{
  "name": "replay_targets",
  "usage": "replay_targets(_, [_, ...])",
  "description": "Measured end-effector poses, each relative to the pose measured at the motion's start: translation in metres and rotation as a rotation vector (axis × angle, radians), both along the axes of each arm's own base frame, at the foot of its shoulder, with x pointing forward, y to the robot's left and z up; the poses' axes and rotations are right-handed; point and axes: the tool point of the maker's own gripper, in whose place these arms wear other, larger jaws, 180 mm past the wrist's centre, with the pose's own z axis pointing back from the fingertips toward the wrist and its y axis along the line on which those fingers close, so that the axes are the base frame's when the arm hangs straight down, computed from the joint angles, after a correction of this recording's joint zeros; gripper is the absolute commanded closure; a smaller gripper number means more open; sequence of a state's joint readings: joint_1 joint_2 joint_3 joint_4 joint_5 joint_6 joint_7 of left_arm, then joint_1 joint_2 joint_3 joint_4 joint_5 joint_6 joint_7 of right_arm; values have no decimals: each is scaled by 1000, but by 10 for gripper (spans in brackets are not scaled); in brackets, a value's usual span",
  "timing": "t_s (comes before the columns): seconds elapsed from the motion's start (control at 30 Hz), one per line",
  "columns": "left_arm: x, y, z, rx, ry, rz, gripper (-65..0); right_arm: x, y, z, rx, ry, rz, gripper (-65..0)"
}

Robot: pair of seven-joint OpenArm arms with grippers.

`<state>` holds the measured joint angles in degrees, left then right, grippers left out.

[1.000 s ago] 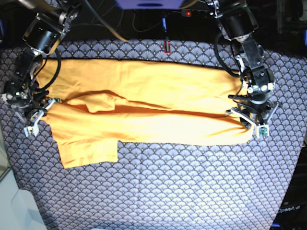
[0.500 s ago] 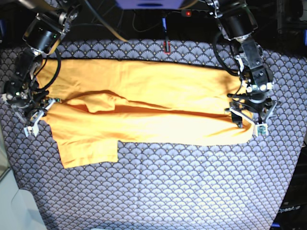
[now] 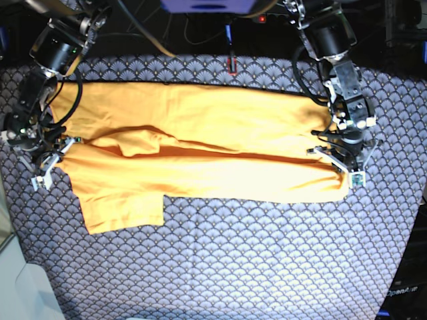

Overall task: Fold the T-shirt properly
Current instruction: 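Hold the strip ends and drag both grippers along the table toward the collar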

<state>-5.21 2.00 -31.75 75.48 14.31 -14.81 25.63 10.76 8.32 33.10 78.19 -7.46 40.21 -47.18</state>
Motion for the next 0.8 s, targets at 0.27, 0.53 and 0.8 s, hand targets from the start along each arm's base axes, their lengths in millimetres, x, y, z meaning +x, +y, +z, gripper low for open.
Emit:
replay_targets(0.27, [0,3,23,34,-55,-9,0,0,-18,24,-27,-69,-56,0])
replay_targets(0.53, [-11,6,29,56,-64,-4,0,-18,-18,10,-26,-29,-60,0])
replay_targets(0.8, [-20,7,24,60,-47,-3,0,-30,-15,19,-63,-79,-46,0])
